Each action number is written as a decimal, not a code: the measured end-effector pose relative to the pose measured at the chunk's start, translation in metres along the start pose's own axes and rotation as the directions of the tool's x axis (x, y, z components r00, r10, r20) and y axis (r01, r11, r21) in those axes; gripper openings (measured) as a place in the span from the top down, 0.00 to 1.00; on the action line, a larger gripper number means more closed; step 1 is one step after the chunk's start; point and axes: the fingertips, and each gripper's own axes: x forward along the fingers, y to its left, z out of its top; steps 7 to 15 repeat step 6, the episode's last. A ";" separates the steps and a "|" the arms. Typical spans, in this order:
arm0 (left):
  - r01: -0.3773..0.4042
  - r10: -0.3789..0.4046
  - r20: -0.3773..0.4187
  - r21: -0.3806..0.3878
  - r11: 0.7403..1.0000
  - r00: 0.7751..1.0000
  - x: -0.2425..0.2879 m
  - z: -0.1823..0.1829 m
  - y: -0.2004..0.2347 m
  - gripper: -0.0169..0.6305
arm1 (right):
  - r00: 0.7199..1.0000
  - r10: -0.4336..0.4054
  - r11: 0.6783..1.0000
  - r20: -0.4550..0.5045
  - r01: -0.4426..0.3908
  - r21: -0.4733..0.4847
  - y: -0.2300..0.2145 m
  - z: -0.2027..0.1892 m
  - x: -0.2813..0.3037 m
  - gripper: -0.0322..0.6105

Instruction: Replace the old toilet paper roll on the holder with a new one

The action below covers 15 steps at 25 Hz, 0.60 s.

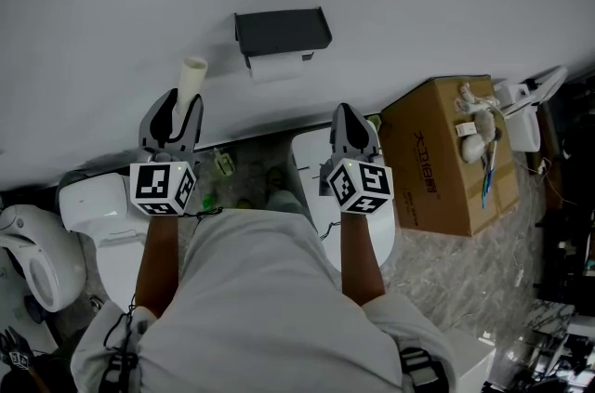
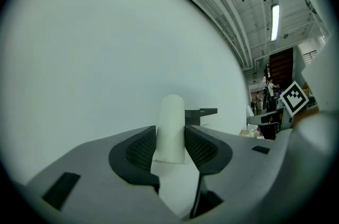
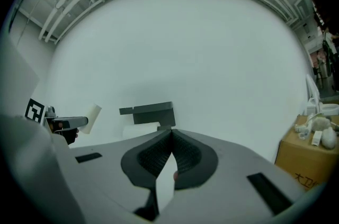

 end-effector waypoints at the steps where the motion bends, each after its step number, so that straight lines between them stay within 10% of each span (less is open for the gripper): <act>1: -0.001 0.001 0.000 0.000 1.000 1.000 0.000 0.000 0.001 0.68 | 1.000 0.001 1.000 -0.003 -0.001 -0.004 0.001 -0.001 0.001 0.94; 15: -0.002 0.002 0.000 0.002 1.000 1.000 0.000 -0.003 0.004 0.68 | 1.000 0.011 1.000 -0.007 -0.011 -0.024 0.005 -0.004 0.003 0.94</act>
